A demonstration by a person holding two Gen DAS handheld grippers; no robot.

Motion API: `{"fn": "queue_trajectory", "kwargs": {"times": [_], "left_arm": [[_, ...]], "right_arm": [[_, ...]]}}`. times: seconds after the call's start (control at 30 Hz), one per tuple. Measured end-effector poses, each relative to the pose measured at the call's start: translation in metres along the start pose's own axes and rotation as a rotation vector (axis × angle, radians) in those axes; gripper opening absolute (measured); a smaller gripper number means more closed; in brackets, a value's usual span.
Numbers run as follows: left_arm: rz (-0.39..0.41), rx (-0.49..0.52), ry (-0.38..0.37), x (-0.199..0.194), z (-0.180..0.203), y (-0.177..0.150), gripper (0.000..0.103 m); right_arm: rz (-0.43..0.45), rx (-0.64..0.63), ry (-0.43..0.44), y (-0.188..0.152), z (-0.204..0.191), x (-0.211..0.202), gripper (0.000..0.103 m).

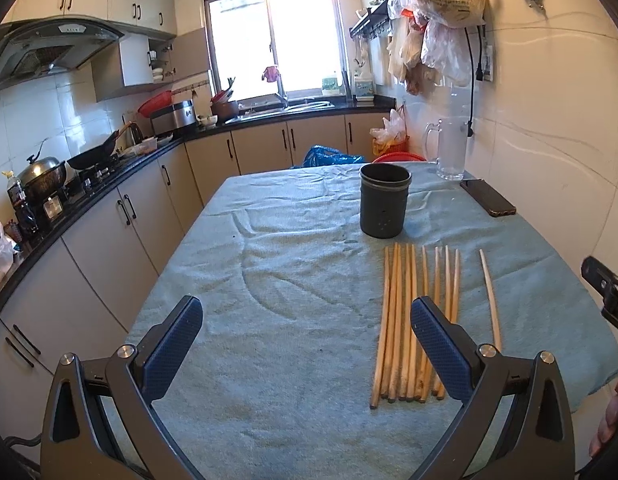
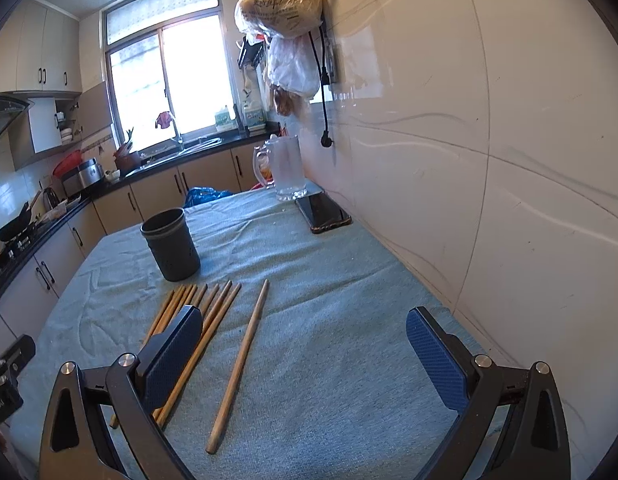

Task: Organize utensils
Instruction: 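Lower the left gripper and grasp one wooden chopstick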

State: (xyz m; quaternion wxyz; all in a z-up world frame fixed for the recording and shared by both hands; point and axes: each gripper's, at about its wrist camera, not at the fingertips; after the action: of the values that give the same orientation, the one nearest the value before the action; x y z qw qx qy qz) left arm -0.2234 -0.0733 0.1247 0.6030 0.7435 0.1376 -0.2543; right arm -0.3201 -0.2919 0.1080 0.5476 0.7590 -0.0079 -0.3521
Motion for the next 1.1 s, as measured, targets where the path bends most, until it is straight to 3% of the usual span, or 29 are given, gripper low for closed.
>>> {"fn": "queue_trajectory", "kwargs": {"times": [0.2,0.37,0.6,0.7,0.8,1.1], "left_arm": [[-0.043,0.023,-0.017,0.037,-0.014,0.015,0.103],[-0.174,0.043,-0.131,0.095,-0.007,0.031,0.101],[-0.383,0.039,-0.300,0.176,0.027,0.037,0.056],[-0.437,0.050,-0.364,0.197,0.044,0.032,0.039],[-0.467,0.067,-0.374,0.211,0.056,0.026,0.023],[-0.478,0.024,-0.398,0.218,0.054,0.028,0.022]], "right_arm": [[-0.067,-0.002,0.000,-0.004,0.005,0.023,0.103],[-0.145,-0.012,0.019,-0.005,0.007,0.053,0.103],[-0.179,-0.010,0.025,-0.007,0.011,0.074,0.103],[-0.182,-0.002,0.027,-0.005,0.014,0.079,0.103],[-0.187,0.005,0.029,-0.004,0.016,0.083,0.103],[-0.205,0.003,0.041,-0.005,0.017,0.093,0.103]]}}
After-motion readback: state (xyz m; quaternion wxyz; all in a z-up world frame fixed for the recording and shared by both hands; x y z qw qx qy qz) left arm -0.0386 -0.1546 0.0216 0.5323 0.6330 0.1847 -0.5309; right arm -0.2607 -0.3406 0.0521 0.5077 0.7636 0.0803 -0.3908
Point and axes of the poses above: each gripper's, at about its wrist camera, not at the fingertips, and x roughly the way its jaws point, z to its right, y to its top, and after that the axes turned 2 degrees about x, right-handed
